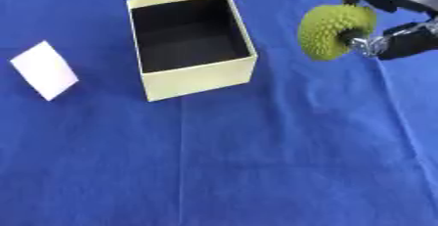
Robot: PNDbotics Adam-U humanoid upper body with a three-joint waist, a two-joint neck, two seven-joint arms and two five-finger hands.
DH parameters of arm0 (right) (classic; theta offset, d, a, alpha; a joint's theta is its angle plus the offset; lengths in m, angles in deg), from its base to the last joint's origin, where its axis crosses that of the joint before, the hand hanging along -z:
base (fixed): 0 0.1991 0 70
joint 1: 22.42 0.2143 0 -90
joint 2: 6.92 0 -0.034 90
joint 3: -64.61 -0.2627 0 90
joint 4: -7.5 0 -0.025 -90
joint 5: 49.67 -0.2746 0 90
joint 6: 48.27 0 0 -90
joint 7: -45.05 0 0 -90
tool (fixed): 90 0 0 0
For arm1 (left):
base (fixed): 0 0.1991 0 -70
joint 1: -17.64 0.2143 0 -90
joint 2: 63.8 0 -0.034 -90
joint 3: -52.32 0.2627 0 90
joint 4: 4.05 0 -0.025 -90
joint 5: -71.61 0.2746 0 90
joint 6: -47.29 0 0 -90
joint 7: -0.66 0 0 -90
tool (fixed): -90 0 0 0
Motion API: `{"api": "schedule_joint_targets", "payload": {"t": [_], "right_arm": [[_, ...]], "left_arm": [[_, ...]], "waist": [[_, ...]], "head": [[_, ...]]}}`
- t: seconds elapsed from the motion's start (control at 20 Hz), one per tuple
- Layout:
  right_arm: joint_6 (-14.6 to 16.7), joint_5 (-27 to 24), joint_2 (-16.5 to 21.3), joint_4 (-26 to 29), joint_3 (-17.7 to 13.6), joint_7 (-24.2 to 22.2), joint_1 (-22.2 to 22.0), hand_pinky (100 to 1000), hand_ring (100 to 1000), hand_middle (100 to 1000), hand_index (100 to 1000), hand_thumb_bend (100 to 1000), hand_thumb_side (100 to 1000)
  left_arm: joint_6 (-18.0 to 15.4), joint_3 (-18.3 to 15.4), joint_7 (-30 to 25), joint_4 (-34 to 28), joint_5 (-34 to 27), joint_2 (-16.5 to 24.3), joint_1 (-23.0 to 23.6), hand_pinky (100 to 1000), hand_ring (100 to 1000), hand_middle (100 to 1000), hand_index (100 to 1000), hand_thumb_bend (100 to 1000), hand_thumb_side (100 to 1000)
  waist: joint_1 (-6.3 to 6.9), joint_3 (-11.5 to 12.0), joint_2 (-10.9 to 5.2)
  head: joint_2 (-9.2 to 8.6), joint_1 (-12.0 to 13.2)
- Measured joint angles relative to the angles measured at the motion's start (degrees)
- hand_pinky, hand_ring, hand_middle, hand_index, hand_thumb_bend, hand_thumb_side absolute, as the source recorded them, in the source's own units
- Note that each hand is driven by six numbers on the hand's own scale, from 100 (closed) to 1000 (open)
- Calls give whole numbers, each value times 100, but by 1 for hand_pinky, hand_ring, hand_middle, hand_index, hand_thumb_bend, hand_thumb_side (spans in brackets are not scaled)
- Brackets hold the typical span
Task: Pick up objects on the table and place them in the box.
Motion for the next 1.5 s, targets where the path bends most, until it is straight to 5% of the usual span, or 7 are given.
{"api": "schedule_joint_targets", "payload": {"t": [0.95, 1.5], "right_arm": [[313, -207, -1040, -1345, 558, -437, 1804, 754, 699, 111, 538, 100, 208], [690, 323, -1562, -2308, 642, -397, 1976, 767, 722, 136, 555, 100, 209]], "left_arm": [[-20, 128, -150, 0, -127, -158, -343, 756, 754, 653, 797, 100, 583], [-107, 184, -211, 0, -231, -255, -611, 754, 750, 654, 796, 100, 585]], "waist": [[-222, 583, 12], [-370, 887, 157]], "head": [[-119, -436], [-184, -673]]}}
